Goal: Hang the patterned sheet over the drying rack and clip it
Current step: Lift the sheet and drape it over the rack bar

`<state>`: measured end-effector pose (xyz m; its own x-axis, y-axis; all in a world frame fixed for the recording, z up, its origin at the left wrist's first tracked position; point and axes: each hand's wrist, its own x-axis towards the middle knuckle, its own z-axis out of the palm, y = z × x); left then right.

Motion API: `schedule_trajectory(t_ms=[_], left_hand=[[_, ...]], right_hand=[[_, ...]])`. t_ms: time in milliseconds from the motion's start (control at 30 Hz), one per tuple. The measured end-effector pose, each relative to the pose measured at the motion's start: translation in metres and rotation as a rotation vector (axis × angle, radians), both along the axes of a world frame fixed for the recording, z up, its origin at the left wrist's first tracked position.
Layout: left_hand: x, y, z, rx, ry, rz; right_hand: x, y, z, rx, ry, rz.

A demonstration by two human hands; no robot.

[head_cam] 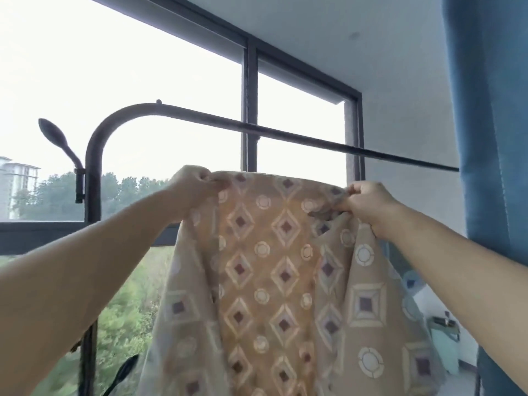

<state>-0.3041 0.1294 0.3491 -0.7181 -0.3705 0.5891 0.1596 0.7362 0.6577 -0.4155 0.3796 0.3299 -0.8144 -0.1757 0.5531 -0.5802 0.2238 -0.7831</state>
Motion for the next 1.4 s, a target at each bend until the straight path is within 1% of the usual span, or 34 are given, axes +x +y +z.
schedule_trajectory(t_ms=[100,167,233,333,400,433,533,567,633,733,767,800,833,867,900,933,967,1000,1067,1100,1133,1167,1200,1233,1267,1333,1400], left_hand=[[0.002,0.009,0.010,-0.102,-0.098,-0.020],[-0.001,0.019,0.016,-0.141,-0.044,0.012],[-0.002,0.030,0.019,-0.195,-0.011,0.024],[-0.005,0.050,0.018,-0.284,-0.068,-0.051],[-0.006,0.062,0.016,-0.305,-0.099,-0.111],[-0.007,0.064,0.016,-0.302,-0.092,-0.127],[-0.004,0.061,0.015,-0.296,-0.100,-0.144],[-0.003,0.058,0.014,-0.286,-0.130,-0.149],[0.002,0.051,0.007,-0.211,-0.266,-0.174],[0.011,0.030,-0.016,-0.102,-0.519,-0.226],[0.013,0.022,-0.024,-0.107,-0.531,-0.205],[0.013,0.016,-0.028,-0.119,-0.453,-0.171],[0.012,0.012,-0.028,-0.110,-0.280,-0.120],[0.013,0.012,-0.023,-0.072,-0.010,-0.074],[0.013,0.014,-0.011,-0.042,0.335,-0.057],[0.017,0.022,0.000,-0.031,0.604,-0.065],[0.018,0.030,0.011,-0.039,0.715,-0.081],[0.017,0.034,0.017,-0.116,0.682,-0.091],[0.011,0.042,0.012,-0.375,0.252,-0.058],[0.007,0.036,0.008,-0.425,0.146,-0.042],[0.006,0.030,0.007,-0.406,0.176,-0.037],[0.007,0.026,0.008,-0.297,0.293,-0.060],[0.008,0.025,0.012,-0.228,0.406,-0.053],[0.007,0.027,0.016,-0.234,0.428,-0.042],[0.008,0.033,0.018,-0.277,0.364,-0.042],[0.002,0.045,0.019,-0.381,0.220,-0.050],[-0.004,0.052,0.017,-0.431,0.160,-0.077]], right_hand=[[0.002,-0.008,-0.001,0.035,-0.012,0.019],[0.011,-0.015,0.004,0.103,-0.009,0.075],[0.023,-0.023,0.009,0.185,-0.011,0.196],[0.046,-0.035,0.015,0.334,-0.056,0.382],[0.055,-0.041,0.017,0.403,-0.082,0.407],[0.055,-0.042,0.017,0.401,-0.078,0.384],[0.048,-0.042,0.016,0.323,-0.015,0.231],[0.045,-0.042,0.016,0.293,0.001,0.195],[0.041,-0.041,0.014,0.201,0.025,0.166],[0.034,-0.035,0.013,-0.028,-0.003,0.134],[0.029,-0.031,0.013,-0.090,-0.001,0.088],[0.024,-0.028,0.013,-0.144,0.017,0.025],[0.020,-0.025,0.013,-0.207,0.046,-0.044],[0.017,-0.024,0.014,-0.290,0.087,-0.107],[0.017,-0.023,0.017,-0.389,0.150,-0.148],[0.020,-0.024,0.019,-0.480,0.217,-0.172],[0.023,-0.025,0.022,-0.538,0.282,-0.191],[0.025,-0.027,0.025,-0.517,0.335,-0.222],[0.025,-0.028,0.024,-0.346,0.365,-0.283],[0.020,-0.027,0.020,-0.321,0.334,-0.300],[0.016,-0.026,0.015,-0.352,0.276,-0.301],[0.013,-0.024,0.009,-0.404,0.226,-0.299],[0.013,-0.022,0.002,-0.414,0.203,-0.290],[0.013,-0.024,-0.002,-0.370,0.200,-0.258],[0.016,-0.026,-0.006,-0.298,0.196,-0.185],[0.025,-0.033,-0.008,-0.137,0.181,0.036],[0.035,-0.037,-0.007,0.041,0.135,0.218]])
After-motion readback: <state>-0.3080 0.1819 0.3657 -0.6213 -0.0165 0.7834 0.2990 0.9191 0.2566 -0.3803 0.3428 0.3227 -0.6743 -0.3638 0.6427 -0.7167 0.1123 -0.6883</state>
